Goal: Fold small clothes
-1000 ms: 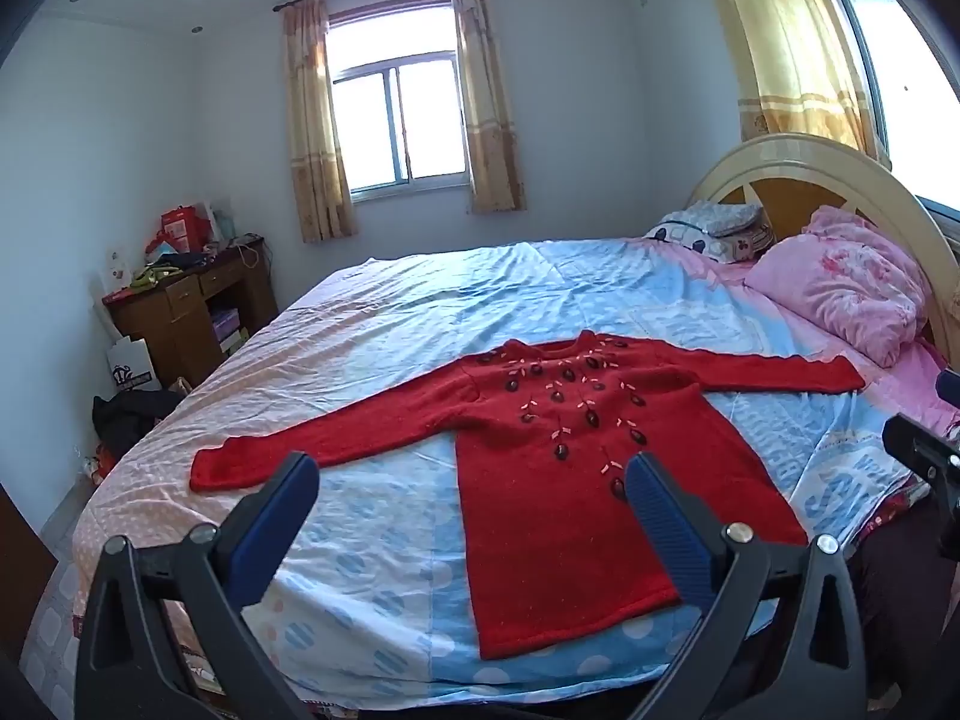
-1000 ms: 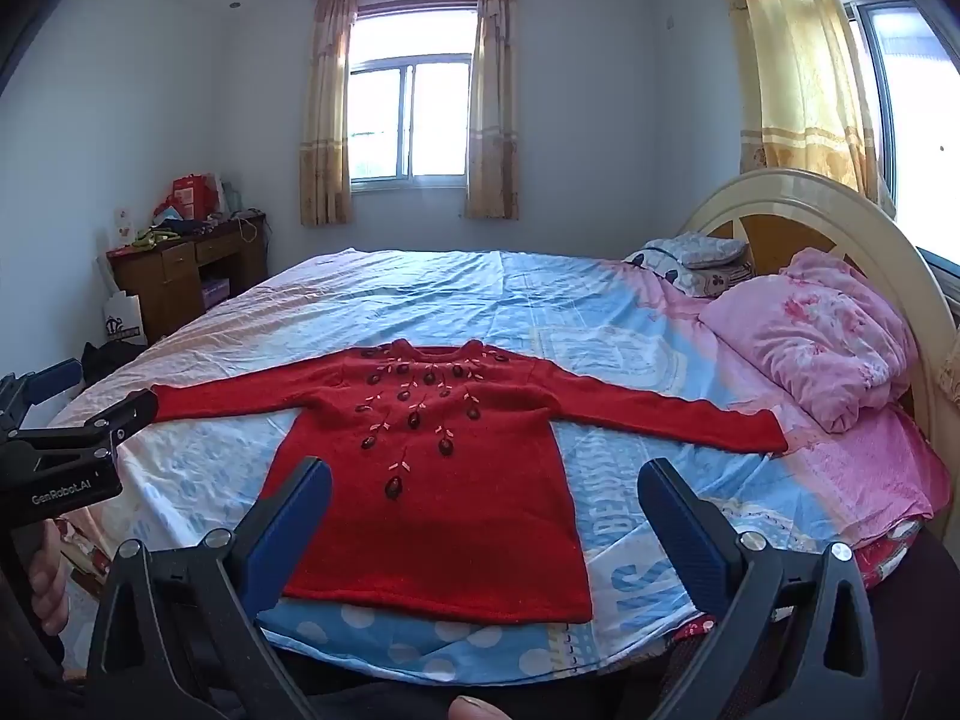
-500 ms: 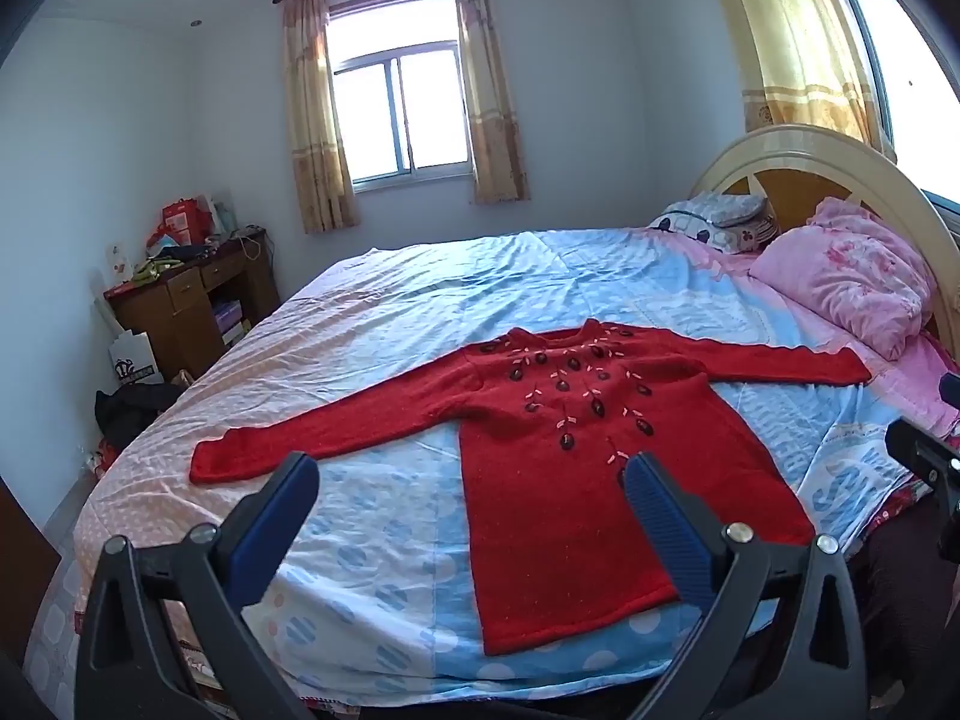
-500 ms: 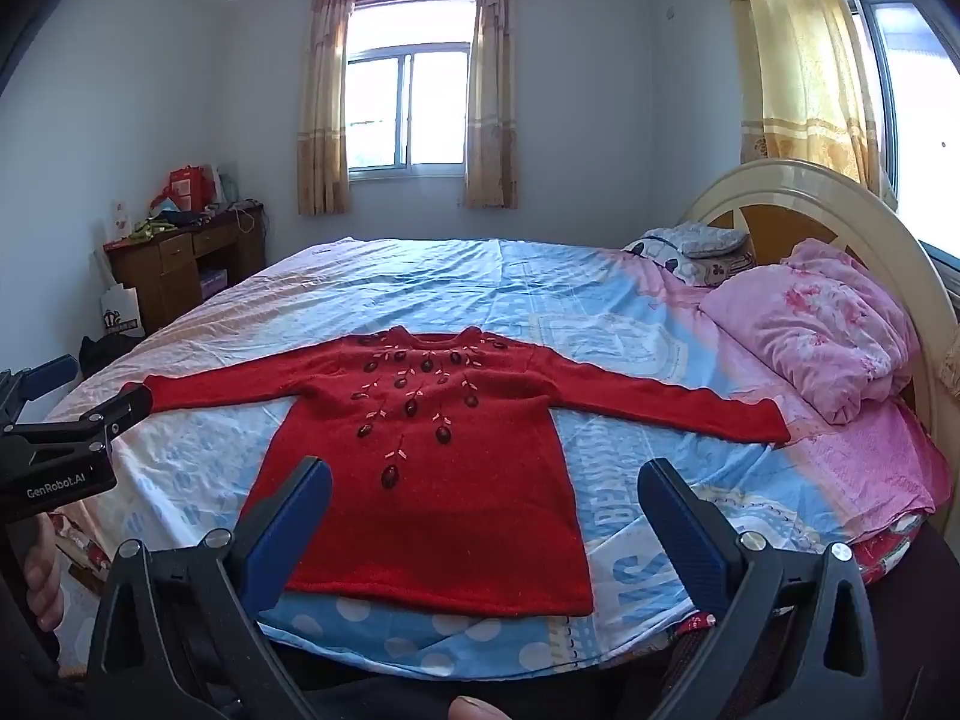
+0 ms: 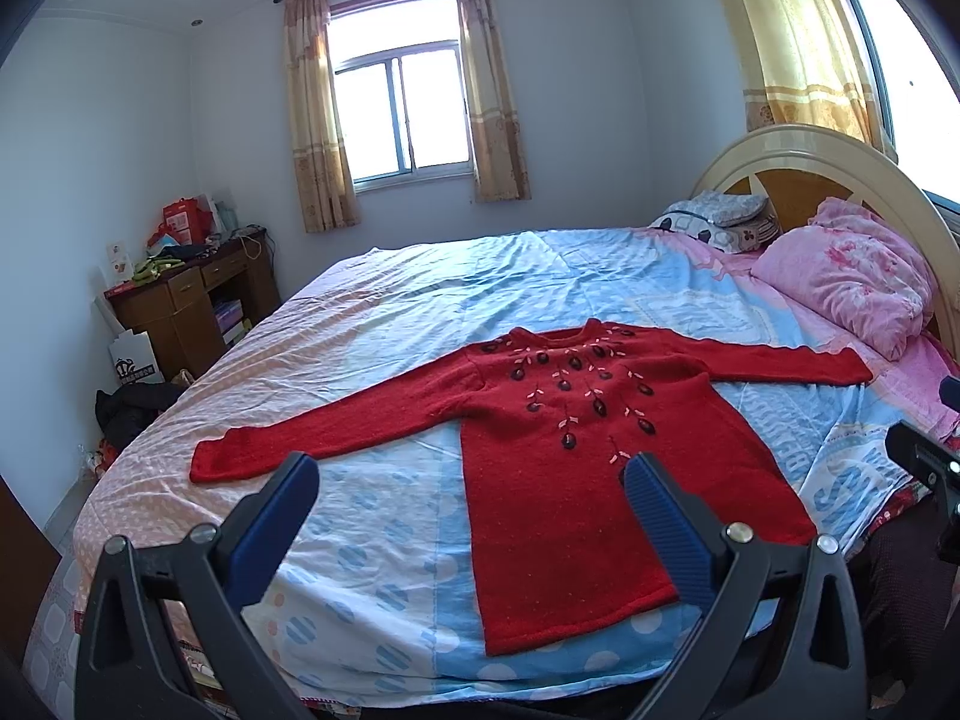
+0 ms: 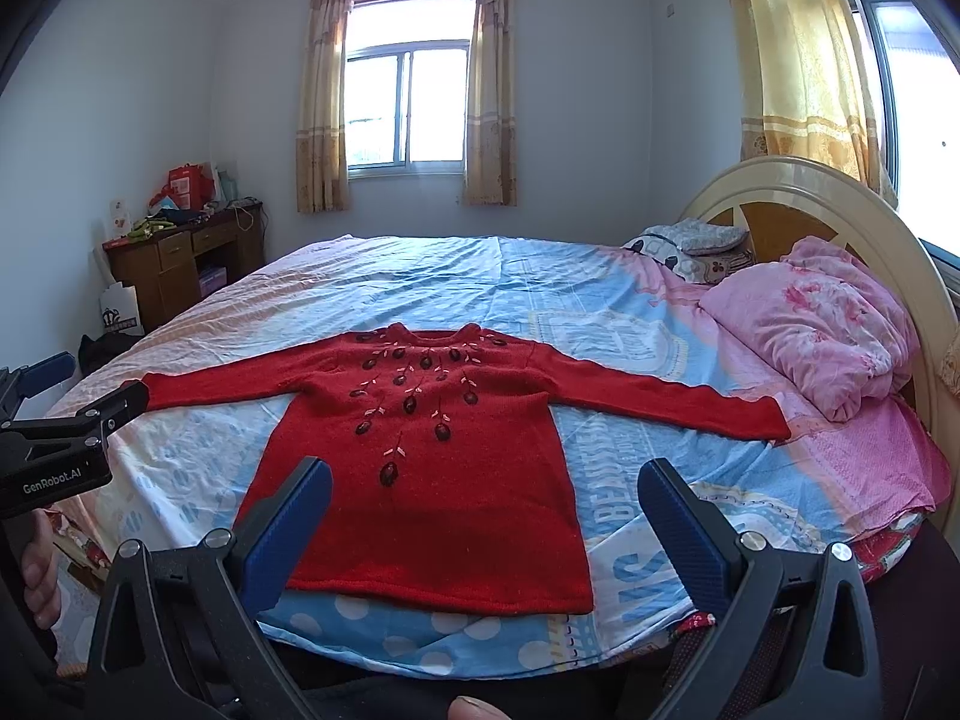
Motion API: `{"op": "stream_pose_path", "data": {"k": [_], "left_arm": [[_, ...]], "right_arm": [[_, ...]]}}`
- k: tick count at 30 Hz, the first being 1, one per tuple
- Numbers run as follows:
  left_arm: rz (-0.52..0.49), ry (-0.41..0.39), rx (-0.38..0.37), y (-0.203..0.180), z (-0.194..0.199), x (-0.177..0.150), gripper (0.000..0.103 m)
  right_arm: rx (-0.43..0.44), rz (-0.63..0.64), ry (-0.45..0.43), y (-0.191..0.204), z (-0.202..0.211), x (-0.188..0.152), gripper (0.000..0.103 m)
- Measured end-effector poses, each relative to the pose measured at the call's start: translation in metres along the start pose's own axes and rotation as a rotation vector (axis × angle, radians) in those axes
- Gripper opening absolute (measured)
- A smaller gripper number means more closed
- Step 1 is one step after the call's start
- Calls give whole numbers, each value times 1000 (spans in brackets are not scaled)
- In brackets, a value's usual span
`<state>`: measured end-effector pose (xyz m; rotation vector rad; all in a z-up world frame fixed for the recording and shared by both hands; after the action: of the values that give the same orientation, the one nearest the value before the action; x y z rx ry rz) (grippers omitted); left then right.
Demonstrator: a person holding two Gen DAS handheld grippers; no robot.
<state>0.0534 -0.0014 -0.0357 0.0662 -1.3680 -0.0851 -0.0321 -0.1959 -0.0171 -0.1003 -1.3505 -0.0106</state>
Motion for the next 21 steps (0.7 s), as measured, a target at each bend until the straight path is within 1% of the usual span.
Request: {"op": "stream_pose_path", "data": {"k": [21], "left_arm": [[4, -2, 3, 3, -1, 0, 103]], "right_arm": [[3, -3, 4, 1, -1, -3, 102]]}}
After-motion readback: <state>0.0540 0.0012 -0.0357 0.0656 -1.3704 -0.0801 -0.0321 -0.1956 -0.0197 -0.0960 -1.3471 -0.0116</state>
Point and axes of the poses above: each gripper's, at about its wrist camera, not at the fingertips, and z roughly against the way its jaws point, y to its left, x to its top, the point moved 5 cm from there along -z, roughly the way its jaws point, and after that the axes turned 15 degrees about -y, right-handed, at the moved point
